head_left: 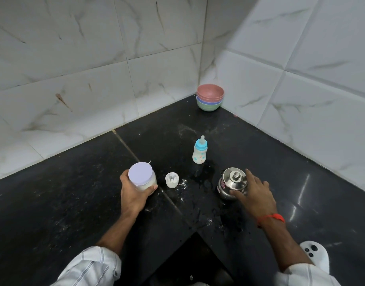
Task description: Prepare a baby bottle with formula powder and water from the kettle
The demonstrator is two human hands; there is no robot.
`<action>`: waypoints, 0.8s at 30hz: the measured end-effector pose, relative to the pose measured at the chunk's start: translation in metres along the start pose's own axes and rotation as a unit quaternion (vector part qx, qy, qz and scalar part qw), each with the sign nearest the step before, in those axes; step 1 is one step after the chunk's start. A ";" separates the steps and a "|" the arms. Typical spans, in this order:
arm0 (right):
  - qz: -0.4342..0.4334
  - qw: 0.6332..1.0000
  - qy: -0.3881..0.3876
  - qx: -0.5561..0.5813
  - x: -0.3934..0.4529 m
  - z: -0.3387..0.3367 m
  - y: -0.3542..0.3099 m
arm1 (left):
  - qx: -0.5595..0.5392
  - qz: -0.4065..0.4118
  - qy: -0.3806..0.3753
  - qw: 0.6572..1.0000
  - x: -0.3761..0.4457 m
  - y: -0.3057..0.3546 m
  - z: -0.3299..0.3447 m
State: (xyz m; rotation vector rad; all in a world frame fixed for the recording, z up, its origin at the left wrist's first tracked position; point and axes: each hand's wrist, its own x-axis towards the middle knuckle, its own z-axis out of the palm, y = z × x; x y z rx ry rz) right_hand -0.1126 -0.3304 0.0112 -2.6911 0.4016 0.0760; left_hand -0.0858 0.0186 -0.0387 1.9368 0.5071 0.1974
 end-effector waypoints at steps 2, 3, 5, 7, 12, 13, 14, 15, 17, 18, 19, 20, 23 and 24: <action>-0.004 1.000 -0.010 -0.013 0.006 -0.002 -0.002 | 0.000 0.007 0.000 1.000 0.004 0.001 0.005; -0.006 1.000 -0.015 -0.016 0.008 -0.004 -0.004 | 0.002 0.011 0.000 1.000 0.007 0.001 0.007; -0.011 1.000 -0.021 -0.010 0.014 -0.005 -0.008 | 0.008 0.018 -0.004 1.000 0.011 0.002 0.011; -0.017 1.000 -0.020 0.004 0.018 -0.003 -0.013 | 0.013 0.026 -0.012 1.000 0.015 0.003 0.015; -0.034 0.999 -0.006 0.036 0.030 0.002 -0.031 | 0.022 0.035 -0.024 0.999 0.022 0.005 0.023; -0.035 0.999 -0.006 0.040 0.032 0.002 -0.036 | 0.024 0.033 -0.028 0.999 0.022 0.007 0.024; -0.038 0.998 -0.007 0.045 0.036 0.004 -0.040 | 0.023 0.035 -0.030 0.999 0.024 0.006 0.026; -0.040 0.998 -0.007 0.047 0.037 0.004 -0.045 | 0.026 0.031 -0.034 0.999 0.024 0.008 0.025; -0.043 0.998 -0.007 0.048 0.040 0.005 -0.051 | 0.027 0.026 -0.042 0.998 0.025 0.009 0.023; -0.041 0.998 -0.012 0.052 0.043 0.007 -0.051 | 0.027 0.025 -0.049 0.998 0.029 0.004 0.024; -0.039 0.998 -0.017 0.048 0.042 0.005 -0.054 | 0.027 0.023 -0.059 0.998 0.027 0.006 0.022; -0.041 0.998 -0.022 0.044 0.044 0.006 -0.054 | 0.022 0.027 -0.068 0.997 0.030 0.003 0.021; -0.041 0.998 -0.041 0.007 0.046 0.001 -0.056 | 0.069 0.051 -0.054 0.995 0.026 0.007 0.016; -0.040 0.998 -0.046 -0.019 0.045 -0.001 -0.059 | 0.090 0.058 -0.041 0.993 0.024 0.008 0.013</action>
